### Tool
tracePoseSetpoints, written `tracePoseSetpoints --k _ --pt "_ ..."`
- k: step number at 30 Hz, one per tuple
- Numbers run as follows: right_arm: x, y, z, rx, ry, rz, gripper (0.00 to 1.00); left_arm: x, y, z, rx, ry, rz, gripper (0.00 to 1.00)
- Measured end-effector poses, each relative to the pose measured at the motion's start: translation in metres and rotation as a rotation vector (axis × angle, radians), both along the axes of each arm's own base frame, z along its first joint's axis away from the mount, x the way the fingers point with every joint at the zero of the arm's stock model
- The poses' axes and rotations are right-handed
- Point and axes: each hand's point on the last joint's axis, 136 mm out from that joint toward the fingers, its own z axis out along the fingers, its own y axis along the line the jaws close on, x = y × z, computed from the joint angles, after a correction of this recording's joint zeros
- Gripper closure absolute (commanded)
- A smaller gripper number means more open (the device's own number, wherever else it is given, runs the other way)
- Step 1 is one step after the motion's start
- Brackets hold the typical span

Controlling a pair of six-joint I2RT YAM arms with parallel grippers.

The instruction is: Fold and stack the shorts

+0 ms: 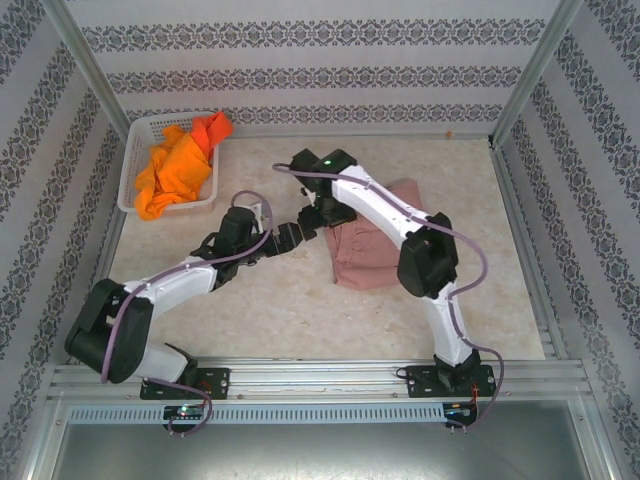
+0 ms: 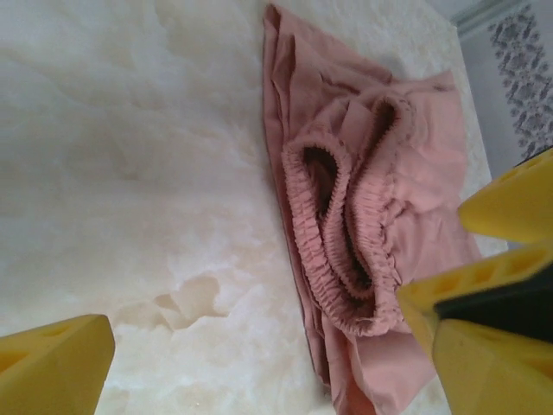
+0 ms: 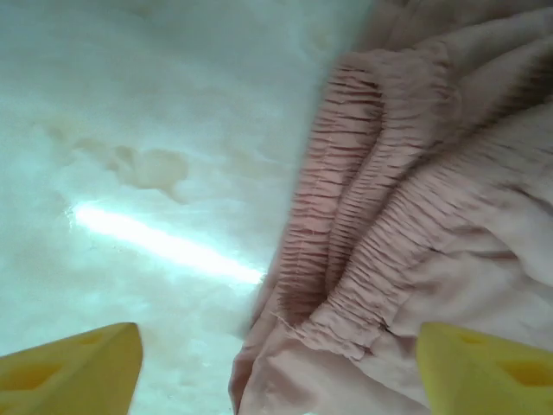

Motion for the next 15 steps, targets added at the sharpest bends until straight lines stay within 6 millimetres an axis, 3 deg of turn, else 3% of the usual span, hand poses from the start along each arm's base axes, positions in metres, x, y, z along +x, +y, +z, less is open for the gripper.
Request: tracePoseSetpoints --k 2,4,6,9,11,15 --pt "-0.005 0.001 0.016 0.192 0.023 -0.066 0.09 0.002 0.001 0.011 -0.016 -0.030 0.009 0.04" --pt "-0.008 -0.009 0.044 0.380 -0.001 -0.134 0.06 0.004 -0.002 0.017 -0.028 -0.042 0.005 0.06" --pt "-0.010 -0.031 0.079 0.534 -0.071 -0.198 0.06 0.009 -0.008 0.022 -0.046 -0.041 -0.009 0.10" --pt "-0.003 -0.068 0.110 0.634 -0.192 -0.283 0.06 0.024 -0.025 0.034 -0.084 -0.038 -0.052 0.15" --pt "0.000 -0.085 0.109 0.647 -0.235 -0.332 0.06 0.038 -0.039 0.043 -0.104 -0.039 -0.084 0.18" --pt "-0.008 -0.109 0.061 0.579 -0.205 -0.421 0.05 0.064 -0.072 0.060 -0.113 -0.039 -0.164 0.24"
